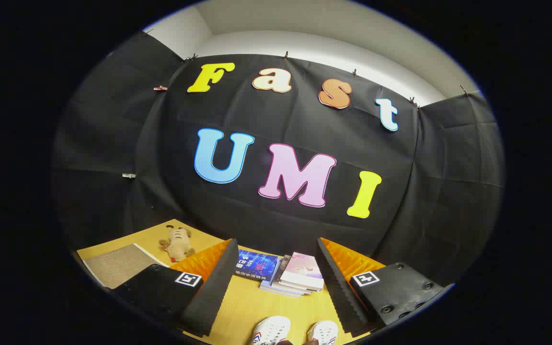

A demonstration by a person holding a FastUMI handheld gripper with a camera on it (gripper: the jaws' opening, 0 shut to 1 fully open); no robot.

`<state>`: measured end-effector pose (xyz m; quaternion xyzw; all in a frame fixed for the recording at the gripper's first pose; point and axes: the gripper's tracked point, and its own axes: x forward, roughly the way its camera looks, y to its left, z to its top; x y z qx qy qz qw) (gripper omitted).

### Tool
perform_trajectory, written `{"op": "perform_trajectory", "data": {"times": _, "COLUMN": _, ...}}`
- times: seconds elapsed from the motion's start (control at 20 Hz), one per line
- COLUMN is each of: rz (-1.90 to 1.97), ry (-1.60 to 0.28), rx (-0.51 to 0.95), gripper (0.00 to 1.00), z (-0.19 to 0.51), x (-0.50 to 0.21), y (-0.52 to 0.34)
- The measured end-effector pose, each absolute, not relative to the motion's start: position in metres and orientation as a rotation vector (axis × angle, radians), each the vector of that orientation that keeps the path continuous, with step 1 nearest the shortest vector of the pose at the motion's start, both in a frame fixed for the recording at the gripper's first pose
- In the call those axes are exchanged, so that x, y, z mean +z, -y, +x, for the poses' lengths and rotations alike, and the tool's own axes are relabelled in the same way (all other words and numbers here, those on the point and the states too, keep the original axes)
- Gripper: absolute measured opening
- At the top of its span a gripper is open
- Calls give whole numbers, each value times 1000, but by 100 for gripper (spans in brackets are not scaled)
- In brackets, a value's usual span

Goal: Open the storage box then place both shoes into the box .Put the left shoe in first, then the right shoe, with the right side of both shoes facing outward in a uniform manner.

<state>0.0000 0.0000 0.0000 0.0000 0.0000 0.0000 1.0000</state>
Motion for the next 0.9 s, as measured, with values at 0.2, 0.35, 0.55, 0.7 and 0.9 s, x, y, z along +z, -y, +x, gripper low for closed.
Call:
{"op": "perform_trajectory", "data": {"times": 0.2, "rz": -10, "ry": 4, "rx": 6, "gripper": 98, "z": -1, "x": 2, "y": -4}}
{"op": "perform_trajectory", "data": {"times": 0.35, "rz": -10, "ry": 1, "rx": 15, "gripper": 98, "z": -2, "x": 0, "y": -9}}
{"op": "perform_trajectory", "data": {"times": 0.55, "rz": -13, "ry": -10, "rx": 22, "gripper": 98, "z": -3, "x": -3, "y": -13}}
{"op": "perform_trajectory", "data": {"times": 0.7, "rz": -12, "ry": -7, "rx": 20, "gripper": 98, "z": -5, "x": -2, "y": -13}}
{"op": "perform_trajectory", "data": {"times": 0.9, "rz": -13, "ry": -9, "rx": 14, "gripper": 98, "z": -7, "x": -3, "y": -12}}
